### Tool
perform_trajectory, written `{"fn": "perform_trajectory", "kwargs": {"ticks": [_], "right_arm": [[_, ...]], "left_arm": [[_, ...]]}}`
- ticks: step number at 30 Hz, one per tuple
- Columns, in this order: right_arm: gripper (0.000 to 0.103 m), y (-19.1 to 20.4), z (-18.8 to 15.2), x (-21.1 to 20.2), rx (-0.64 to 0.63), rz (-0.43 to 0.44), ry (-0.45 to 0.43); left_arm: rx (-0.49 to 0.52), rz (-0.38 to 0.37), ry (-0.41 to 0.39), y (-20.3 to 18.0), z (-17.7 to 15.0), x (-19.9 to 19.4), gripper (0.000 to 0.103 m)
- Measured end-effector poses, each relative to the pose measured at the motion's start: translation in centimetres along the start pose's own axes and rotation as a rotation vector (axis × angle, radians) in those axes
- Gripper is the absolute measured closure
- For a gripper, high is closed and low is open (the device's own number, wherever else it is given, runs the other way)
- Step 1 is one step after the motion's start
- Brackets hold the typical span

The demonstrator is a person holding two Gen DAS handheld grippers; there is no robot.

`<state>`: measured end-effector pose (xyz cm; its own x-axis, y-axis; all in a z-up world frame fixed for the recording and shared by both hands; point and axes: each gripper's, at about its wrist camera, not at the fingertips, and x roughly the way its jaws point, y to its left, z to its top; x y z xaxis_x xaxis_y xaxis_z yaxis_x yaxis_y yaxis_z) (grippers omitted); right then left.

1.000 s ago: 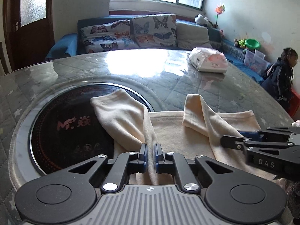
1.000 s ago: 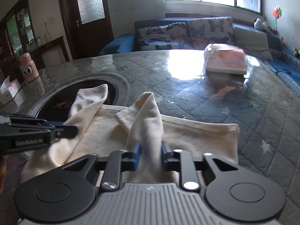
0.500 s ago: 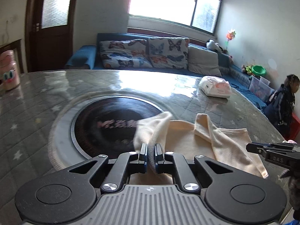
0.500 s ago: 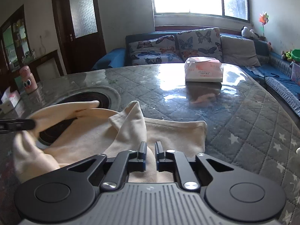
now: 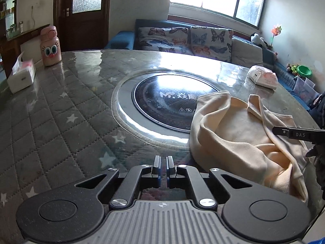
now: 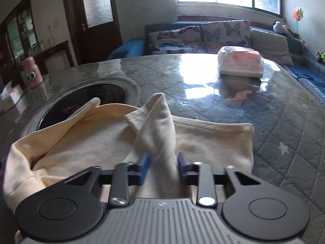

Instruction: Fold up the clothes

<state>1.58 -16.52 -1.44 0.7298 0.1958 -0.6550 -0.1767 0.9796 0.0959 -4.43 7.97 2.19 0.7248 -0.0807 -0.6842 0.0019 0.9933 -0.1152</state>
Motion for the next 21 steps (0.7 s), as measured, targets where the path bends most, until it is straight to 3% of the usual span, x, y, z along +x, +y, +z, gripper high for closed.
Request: {"fn": "perform_trajectory", "kwargs": {"ticks": [2,4,5,6,10,14,16,18,21], "right_arm": [[0.096,0.1,-0.2,-0.6,-0.002,-0.004,-0.017],[0.097,0.2,-0.5,-1.5,-0.005,-0.012,-0.039],[0.097,0.3,-0.7,-2.2,-0.009,-0.021,-0.055],[0.097,0.4,-0.9,-3.0,-0.014,-0.03,-0.071],[0.098,-0.1,-1.6,-6.7,-0.012,-0.071,-0.134],[0.098,-1.2,-2.9,-10.6,0.007,-0.146,-0.187],[0.098,-2.0,-3.8,-12.3,0.031,-0.186,-0.195],[0.098,-2.8,-5.0,-13.4,0.058,-0.221,-0.182],[0.097,-3.9,-6.9,-13.8,0.099,-0.258,-0.122]], "left_arm": [[0.004,-0.009,-0.011,-0.5,0.5,0.2,0.089],[0.029,-0.021,-0.034,-1.5,1.2,0.5,0.07],[0.042,-0.024,-0.043,-2.0,1.5,0.8,0.056],[0.056,-0.025,-0.048,-2.5,1.9,1.3,0.054],[0.109,-0.024,-0.064,-4.4,3.4,3.5,0.054],[0.116,-0.007,-0.03,-4.9,4.0,6.0,0.055],[0.118,-0.015,-0.015,-4.9,3.8,6.7,0.061],[0.121,-0.029,-0.005,-4.8,3.4,6.8,0.078],[0.127,-0.052,0.004,-4.6,2.6,6.6,0.092]]}}
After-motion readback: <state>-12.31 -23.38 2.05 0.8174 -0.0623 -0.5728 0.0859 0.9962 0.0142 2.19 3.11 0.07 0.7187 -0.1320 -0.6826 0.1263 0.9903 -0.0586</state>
